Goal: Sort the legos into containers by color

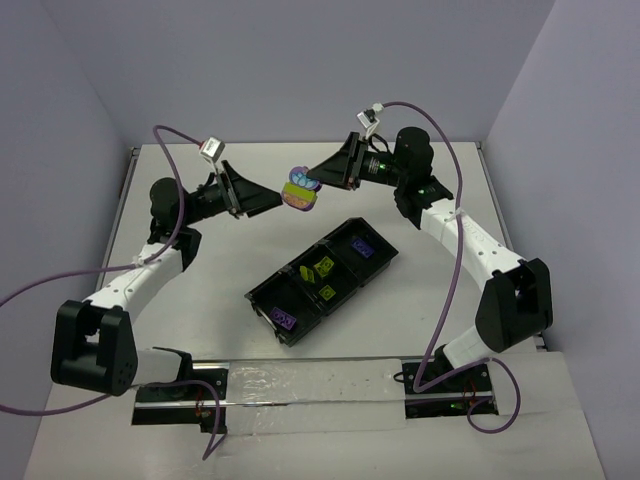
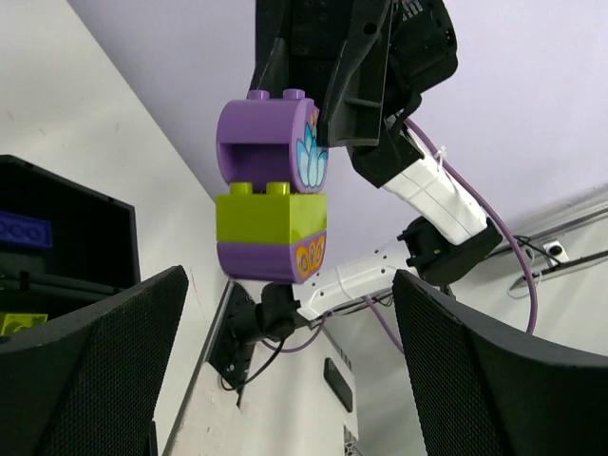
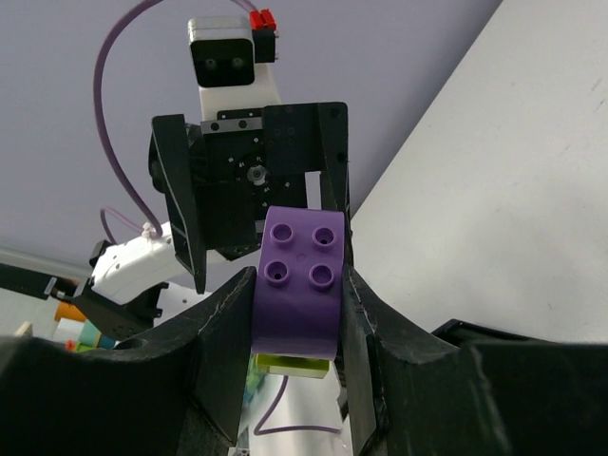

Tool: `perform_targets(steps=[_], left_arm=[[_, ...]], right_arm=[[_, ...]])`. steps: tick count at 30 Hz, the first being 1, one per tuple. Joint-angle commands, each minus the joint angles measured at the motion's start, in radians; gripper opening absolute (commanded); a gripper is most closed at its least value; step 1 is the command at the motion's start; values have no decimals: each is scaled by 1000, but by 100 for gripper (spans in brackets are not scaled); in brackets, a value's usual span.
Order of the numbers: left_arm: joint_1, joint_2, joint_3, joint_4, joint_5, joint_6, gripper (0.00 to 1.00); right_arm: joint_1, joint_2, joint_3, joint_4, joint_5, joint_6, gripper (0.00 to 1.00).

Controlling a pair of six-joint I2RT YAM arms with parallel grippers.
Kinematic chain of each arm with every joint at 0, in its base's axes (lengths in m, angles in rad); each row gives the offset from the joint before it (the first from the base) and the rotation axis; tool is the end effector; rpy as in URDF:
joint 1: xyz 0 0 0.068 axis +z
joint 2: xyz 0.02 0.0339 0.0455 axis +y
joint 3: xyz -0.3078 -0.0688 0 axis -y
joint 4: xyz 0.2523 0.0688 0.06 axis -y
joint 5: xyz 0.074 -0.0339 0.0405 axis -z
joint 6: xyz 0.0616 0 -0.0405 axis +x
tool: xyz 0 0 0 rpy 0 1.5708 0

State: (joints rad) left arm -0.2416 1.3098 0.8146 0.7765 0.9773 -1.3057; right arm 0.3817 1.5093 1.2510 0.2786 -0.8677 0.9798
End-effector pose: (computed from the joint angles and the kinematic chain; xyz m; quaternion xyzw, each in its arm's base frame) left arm 0.2745 -0.1202 0.3739 0.0541 0.6476 -0.6949 0.3077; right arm 0.3297 0.1830 0.4166 -0.0998 0.6953 0.6365 0.3184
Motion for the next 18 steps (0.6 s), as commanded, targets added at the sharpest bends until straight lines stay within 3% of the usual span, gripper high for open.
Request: perform_targets(steps=[1,14,16,18], left_arm=[[-39,55,70,136,26,-54,94],[-77,141,118,211,8,-104,73],[-82,150,126,223,7,-111,64],[-87,157,129,228,9,-110,45]], right_arm=[[9,-14,28,68,-27,4,0],[26,-1,48,37,-34,-26,0],[29,2,50,38,-34,-26,0],[29,5,52,38,-35,-26,0]])
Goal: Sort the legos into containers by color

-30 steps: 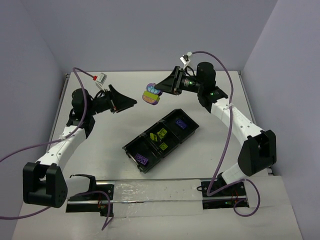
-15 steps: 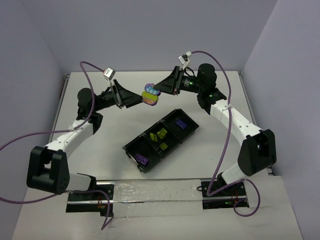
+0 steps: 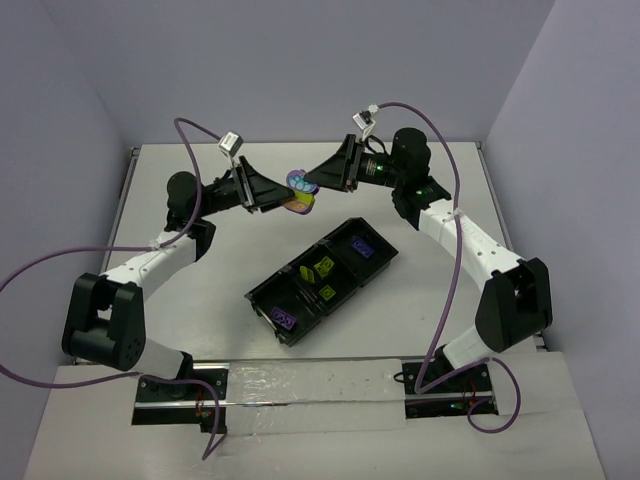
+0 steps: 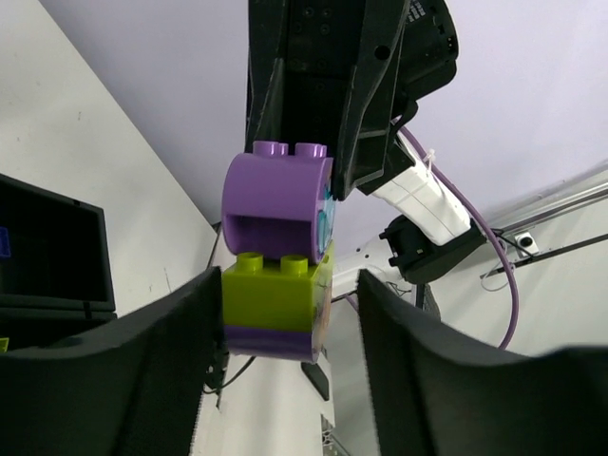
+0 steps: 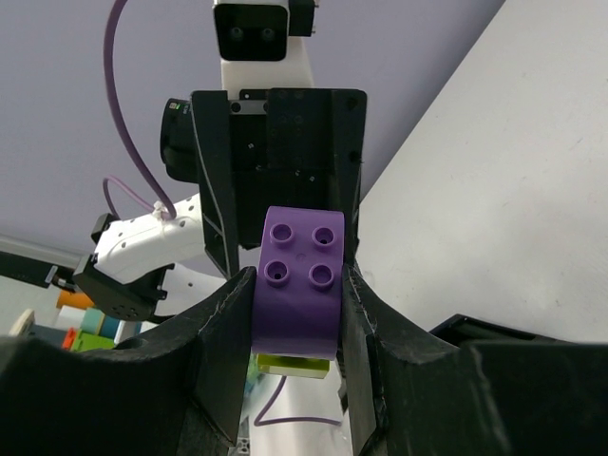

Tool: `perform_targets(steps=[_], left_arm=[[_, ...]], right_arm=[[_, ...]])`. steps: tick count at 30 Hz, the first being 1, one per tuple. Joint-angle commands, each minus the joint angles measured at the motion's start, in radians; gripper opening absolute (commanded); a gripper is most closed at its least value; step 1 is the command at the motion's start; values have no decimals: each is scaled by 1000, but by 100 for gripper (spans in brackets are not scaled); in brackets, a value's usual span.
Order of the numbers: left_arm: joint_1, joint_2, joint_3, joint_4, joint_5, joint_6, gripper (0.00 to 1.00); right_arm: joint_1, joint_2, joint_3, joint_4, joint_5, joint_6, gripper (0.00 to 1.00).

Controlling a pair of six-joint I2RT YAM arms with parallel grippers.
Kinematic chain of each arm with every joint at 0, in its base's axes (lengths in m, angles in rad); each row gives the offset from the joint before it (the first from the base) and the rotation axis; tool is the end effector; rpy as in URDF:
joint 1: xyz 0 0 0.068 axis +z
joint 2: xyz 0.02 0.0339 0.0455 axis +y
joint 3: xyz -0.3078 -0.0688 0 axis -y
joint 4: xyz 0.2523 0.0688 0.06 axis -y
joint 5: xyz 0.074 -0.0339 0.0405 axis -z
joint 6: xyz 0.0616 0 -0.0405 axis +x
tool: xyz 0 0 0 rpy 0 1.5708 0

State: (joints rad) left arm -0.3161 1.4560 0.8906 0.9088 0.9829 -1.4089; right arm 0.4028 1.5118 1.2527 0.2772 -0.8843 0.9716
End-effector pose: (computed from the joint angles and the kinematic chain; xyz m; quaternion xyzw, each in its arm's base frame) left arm 0.2994 -0.1519 0.3712 0.0658 0.6343 -0.7242 0.2625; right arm 0.3255 0.1905 0.4162 -0.1153 0.6935 0.6408 0.3083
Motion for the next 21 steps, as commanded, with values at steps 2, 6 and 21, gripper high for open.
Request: perform_targets(steps=[2,6,21], left_arm=[[-18,15,54,96,5,-7,23],[-21,13,45,91,16,-2,0],[-13,-110,3,-331,26,306,0]], right_arm=[[8,4,53,36,-15,-19,0],[5,4,61,14,11,-30,0],[-144,-51,62,-118,155,-37,0]])
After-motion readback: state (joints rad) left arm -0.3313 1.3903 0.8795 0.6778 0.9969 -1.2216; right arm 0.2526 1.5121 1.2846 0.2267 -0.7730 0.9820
